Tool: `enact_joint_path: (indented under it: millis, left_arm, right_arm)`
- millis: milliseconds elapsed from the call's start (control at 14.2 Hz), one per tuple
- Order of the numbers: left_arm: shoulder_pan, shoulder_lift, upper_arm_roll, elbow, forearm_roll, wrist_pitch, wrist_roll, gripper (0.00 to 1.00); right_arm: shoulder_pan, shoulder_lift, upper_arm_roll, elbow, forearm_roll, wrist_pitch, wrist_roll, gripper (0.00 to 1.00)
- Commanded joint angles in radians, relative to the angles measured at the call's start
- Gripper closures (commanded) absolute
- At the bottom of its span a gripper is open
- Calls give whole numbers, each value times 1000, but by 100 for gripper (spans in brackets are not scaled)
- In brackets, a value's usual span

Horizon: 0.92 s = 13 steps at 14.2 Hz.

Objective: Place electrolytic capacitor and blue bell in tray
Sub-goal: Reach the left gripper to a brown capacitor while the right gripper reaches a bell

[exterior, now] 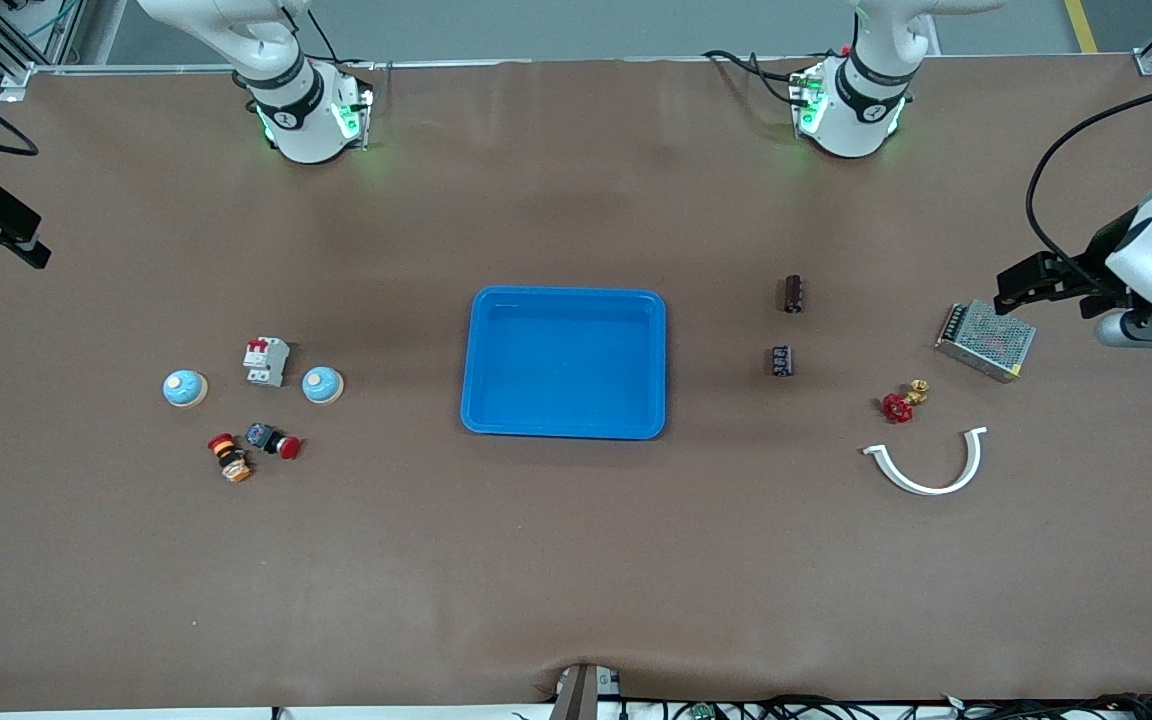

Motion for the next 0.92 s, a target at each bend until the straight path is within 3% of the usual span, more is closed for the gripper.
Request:
enact_joint_path:
  millis: [0,141,423,635,846]
  left_arm:
    - [3,-45,-14,-90,-22,56,19,0]
    - [9,-59,-31,-127,-23,74,17,0]
    - [12,-75,-79,-217,-23,114,1,0]
    - [9,-125,-99,-335,-23,198,-24,0]
    - [10,-150,-135,-438,-23,286,-90,0]
  right_arm:
    - [-15,13,0,6,-18,26,3,0]
    - [-34,24,-1,4,-7,31,4,0]
    - [10,218,5,57,-35,35,4,0]
    - [5,298,3,50,-35,35,-6,0]
    - [21,331,5,-43,-35,40,-14,0]
